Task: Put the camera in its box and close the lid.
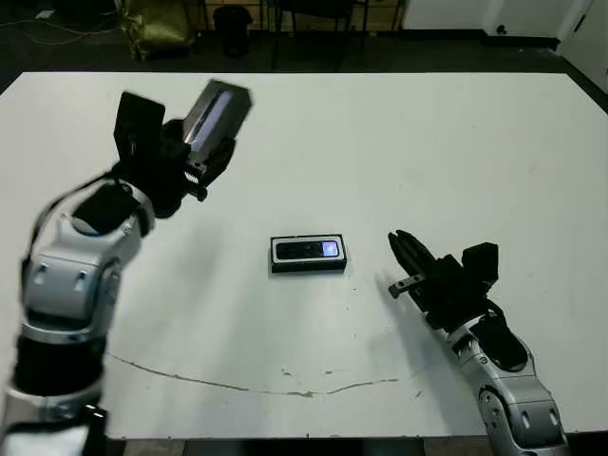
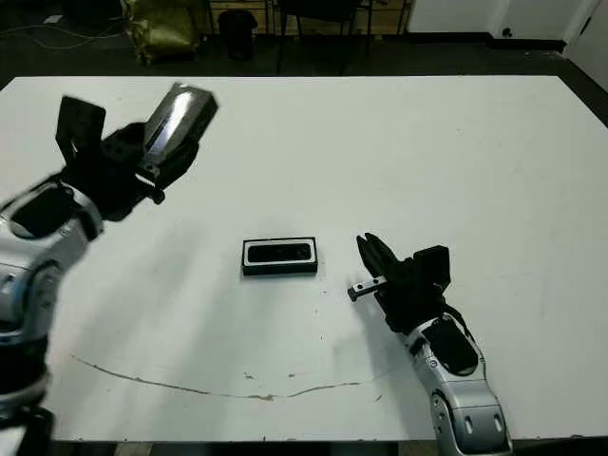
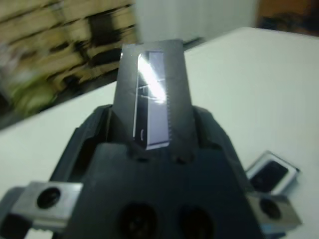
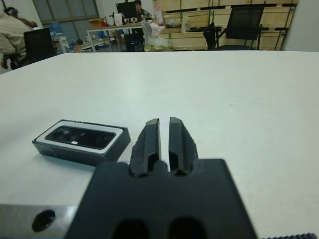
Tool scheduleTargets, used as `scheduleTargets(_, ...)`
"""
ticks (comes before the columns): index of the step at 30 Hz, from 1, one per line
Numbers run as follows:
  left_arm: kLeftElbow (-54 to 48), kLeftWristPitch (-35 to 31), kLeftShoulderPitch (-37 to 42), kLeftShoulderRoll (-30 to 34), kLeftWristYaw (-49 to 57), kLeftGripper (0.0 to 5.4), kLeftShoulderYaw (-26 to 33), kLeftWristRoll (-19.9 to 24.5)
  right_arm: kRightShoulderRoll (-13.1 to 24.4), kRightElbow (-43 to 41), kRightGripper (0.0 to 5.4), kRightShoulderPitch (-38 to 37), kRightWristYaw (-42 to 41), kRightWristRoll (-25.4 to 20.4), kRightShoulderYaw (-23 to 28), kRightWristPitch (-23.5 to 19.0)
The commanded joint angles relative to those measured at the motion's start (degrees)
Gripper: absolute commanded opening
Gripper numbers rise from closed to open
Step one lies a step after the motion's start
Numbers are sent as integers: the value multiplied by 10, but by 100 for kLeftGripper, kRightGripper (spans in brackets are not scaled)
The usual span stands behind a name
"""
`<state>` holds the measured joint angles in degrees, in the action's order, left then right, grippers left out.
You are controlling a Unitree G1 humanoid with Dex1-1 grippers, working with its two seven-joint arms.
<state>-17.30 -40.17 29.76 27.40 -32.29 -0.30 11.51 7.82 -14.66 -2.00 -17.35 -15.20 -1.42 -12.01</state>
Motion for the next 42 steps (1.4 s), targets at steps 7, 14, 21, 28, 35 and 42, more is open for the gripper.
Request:
scheduleTargets(7, 146, 134, 78, 89, -241, 269, -107, -5, 10, 18, 0, 11, 2, -7, 22, -16)
scheduleTargets(14, 253, 202, 134, 62, -338, 269, -158, -18, 9, 11, 0, 15, 21, -9, 35, -38)
scheduleTargets(21, 336, 226, 178, 21, -384, 269, -190, -34, 7, 19, 0, 17, 20, -19, 44, -43)
scheduleTargets(28, 400, 278, 187, -17, -395, 269, -202, -54, 9, 17, 0, 15, 26, -8, 44, -40)
scheduleTargets(35, 442, 280, 187, -52, -397, 269, -211, -68, 7, 7, 0, 14, 31, -15, 44, -47)
scheduleTargets(42, 465, 293, 171, -73, -404, 269, -222, -78, 9, 0, 0, 16, 37, -8, 43, -46)
